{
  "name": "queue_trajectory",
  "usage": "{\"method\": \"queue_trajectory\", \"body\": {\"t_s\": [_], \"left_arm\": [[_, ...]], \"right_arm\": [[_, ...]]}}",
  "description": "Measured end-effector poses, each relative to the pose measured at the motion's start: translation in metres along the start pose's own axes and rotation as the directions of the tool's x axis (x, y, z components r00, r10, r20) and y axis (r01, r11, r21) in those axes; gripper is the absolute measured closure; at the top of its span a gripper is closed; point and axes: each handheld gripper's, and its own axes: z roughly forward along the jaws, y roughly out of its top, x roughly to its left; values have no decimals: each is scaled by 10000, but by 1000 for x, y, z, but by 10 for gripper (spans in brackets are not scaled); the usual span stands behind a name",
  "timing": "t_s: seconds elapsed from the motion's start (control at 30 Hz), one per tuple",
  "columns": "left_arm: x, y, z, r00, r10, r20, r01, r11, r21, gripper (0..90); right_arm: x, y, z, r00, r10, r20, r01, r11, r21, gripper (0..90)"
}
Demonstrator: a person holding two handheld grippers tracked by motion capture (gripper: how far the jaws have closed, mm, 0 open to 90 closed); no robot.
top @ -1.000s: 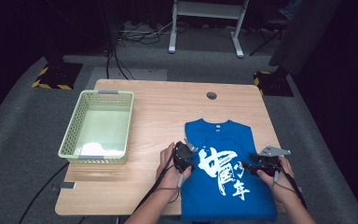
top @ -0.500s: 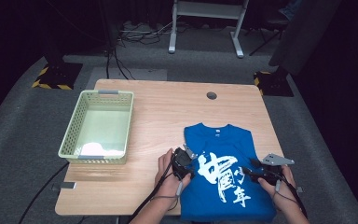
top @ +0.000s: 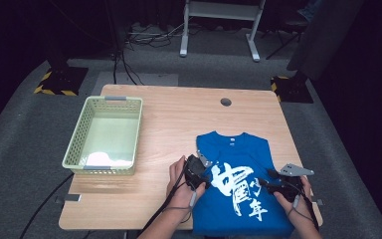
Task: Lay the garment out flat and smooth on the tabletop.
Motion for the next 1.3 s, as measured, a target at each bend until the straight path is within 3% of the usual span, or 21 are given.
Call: {"method": "queue_trajectory", "body": {"t_s": [0.77,0.9,1.07,1.3], "left_arm": [[6,29,-15,9998,29,-207,-37,9993,-375,341],[7,36,-15,9996,67,-269,-79,9990,-431,340],[3,48,-14,9991,389,-179,-395,9986,-340,329],[0,62,-6,9989,431,-203,-438,9983,-394,329]], "right_arm": [[0,0,0,10000,15,-12,-15,10000,7,425],[0,0,0,10000,15,-13,-15,10000,6,425],[0,0,0,10000,13,-15,-13,10000,6,425],[0,0,0,10000,13,-17,-13,10000,4,425]]}}
